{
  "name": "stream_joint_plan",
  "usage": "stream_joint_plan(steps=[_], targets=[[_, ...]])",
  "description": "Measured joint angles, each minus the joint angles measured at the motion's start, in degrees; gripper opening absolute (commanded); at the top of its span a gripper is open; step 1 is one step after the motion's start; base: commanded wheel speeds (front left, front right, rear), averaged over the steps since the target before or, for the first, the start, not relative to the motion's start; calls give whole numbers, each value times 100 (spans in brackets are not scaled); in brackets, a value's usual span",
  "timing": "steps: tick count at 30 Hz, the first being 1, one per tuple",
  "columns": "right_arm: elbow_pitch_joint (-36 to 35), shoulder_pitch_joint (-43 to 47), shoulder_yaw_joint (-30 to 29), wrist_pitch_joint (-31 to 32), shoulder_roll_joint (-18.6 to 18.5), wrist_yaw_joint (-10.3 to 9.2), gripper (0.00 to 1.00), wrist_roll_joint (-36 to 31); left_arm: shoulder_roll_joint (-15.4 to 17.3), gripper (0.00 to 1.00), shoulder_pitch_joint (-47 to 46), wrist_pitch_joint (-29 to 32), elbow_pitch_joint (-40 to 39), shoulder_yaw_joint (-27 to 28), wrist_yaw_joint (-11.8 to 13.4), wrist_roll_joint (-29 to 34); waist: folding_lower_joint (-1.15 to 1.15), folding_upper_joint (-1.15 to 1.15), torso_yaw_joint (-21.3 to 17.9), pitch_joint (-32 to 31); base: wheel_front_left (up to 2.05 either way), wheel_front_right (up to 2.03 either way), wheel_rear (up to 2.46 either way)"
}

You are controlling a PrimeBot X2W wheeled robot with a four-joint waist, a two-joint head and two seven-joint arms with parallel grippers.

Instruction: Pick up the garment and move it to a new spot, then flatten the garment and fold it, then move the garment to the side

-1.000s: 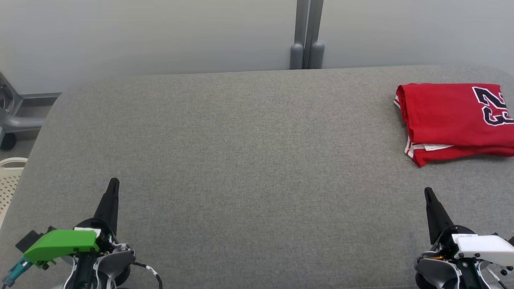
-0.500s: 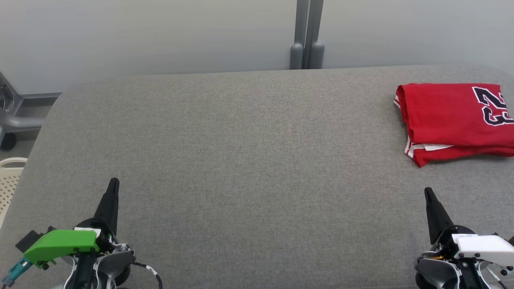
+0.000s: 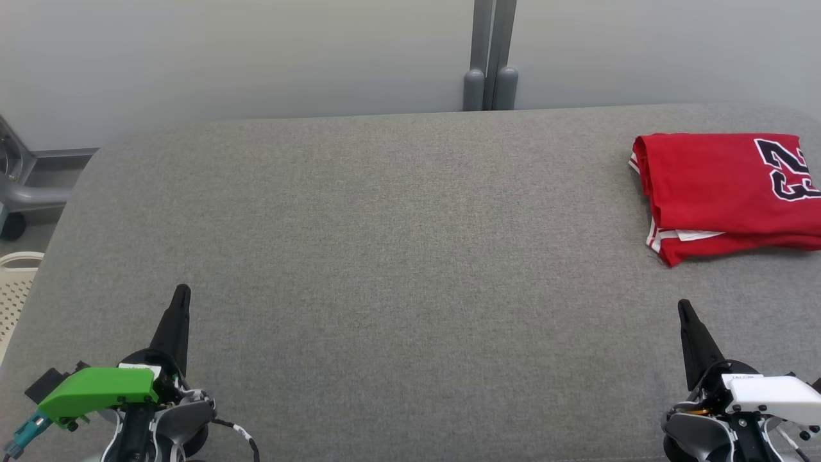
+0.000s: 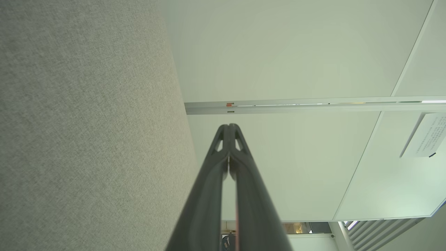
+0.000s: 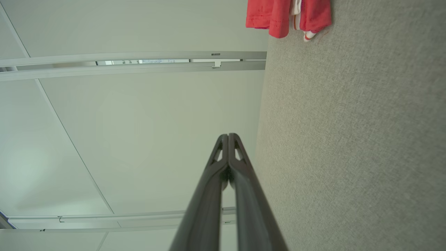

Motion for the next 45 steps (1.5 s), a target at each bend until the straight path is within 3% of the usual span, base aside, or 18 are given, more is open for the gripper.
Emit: stream_joint_plan(steps=[45], targets=[[0, -1, 0, 0, 0, 0, 0, 0, 0, 0, -1, 0, -1, 0, 0, 0, 0, 0, 0, 0, 0, 0, 0]])
